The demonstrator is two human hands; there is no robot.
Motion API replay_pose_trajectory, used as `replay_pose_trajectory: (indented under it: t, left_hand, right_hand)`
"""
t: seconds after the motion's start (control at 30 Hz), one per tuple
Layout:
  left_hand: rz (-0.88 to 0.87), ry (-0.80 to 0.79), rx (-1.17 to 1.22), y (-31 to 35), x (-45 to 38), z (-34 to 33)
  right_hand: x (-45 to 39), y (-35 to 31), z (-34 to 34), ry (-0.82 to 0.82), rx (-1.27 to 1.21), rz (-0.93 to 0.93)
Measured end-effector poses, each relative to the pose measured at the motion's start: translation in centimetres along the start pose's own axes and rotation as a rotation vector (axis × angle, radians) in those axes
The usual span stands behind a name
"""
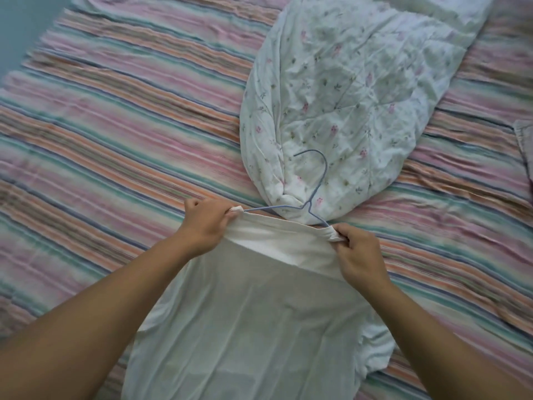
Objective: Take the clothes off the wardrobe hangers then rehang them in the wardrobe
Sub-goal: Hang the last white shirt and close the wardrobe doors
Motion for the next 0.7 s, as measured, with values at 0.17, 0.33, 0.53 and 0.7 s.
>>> replay_pose_trajectory:
  t: [0.17,0.33,0.53,0.7]
  left_hand:
    - [-0.211,0.018,0.165,5.1,5.3,5.9]
    - [-0.297,0.038,0.287,7.5,11.8,11.9]
    - [-0.310,0.190,0.377,6.3,21.6,20.5]
    - [-0.319,0.402,0.424,4.5,32.3,28.5]
  right_hand:
    - [2.8,-5.8,4.0,-0.021,-0.004,0.136]
    - [6.7,-13.1,6.8,-0.053,0.019,0.251]
    - [12.3,-23.4,9.0,-0.155,0.105,0.420]
    - [19.0,-33.8,11.0,-0.318,0.044,0.479]
Point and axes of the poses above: each hand's wrist, its own x-axis away from the middle knuckle, its own z-axis out of the back of the hand, y = z × x, the point moved 8 cm from there along -x, towards the middle knuckle, and after that the axes turned 4 degrees about x, right-handed, at the moved point
